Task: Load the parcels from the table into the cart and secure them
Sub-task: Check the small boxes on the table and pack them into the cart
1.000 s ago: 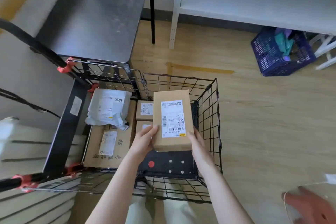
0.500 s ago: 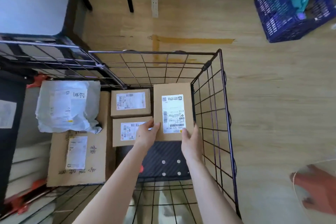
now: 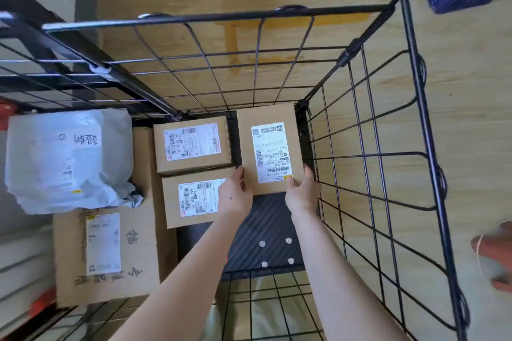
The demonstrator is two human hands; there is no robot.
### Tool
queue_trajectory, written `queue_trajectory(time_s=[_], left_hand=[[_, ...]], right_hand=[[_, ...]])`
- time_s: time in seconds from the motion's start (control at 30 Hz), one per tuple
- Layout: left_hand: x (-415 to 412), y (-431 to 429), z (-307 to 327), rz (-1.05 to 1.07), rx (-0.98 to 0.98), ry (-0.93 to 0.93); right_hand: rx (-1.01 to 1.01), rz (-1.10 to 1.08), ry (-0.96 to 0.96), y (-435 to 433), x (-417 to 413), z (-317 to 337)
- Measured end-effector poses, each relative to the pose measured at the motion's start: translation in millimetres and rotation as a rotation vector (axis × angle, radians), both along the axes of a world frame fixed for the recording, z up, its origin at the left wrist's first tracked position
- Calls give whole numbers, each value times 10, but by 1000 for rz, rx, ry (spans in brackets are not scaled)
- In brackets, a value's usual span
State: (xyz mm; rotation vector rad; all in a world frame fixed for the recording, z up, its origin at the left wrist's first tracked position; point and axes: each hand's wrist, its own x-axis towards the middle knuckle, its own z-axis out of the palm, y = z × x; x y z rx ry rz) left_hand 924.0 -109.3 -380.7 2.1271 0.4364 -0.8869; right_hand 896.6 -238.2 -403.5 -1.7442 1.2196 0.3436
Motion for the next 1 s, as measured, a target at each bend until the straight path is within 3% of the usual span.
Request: queue_trajectory(time_s=[0.17,0.43,0.53,0.67,0.77,0.9,1.0], left_hand=[[83,106,-229,-149,80,35],[165,336,-170,-244,115,-279],[161,703,-216,-439,260,-264],[87,1148,-281,-903,488,-89],[-20,1285,-376,-1100,652,-121],[-104,1224,-396,-1094,707,-178],[-284,1128,-334,-954,665,-109]], right_hand=[[-7,35,13,37,76,-180],[-29,76,83,209,28,-205],[-38,94,82,235,-15,-193],[-42,127,70,329,-72,-137],[-104,217,60,472,-144,-58],[-211,369,-9,613,-184,-11],[-201,413,-23,642,-115,45]])
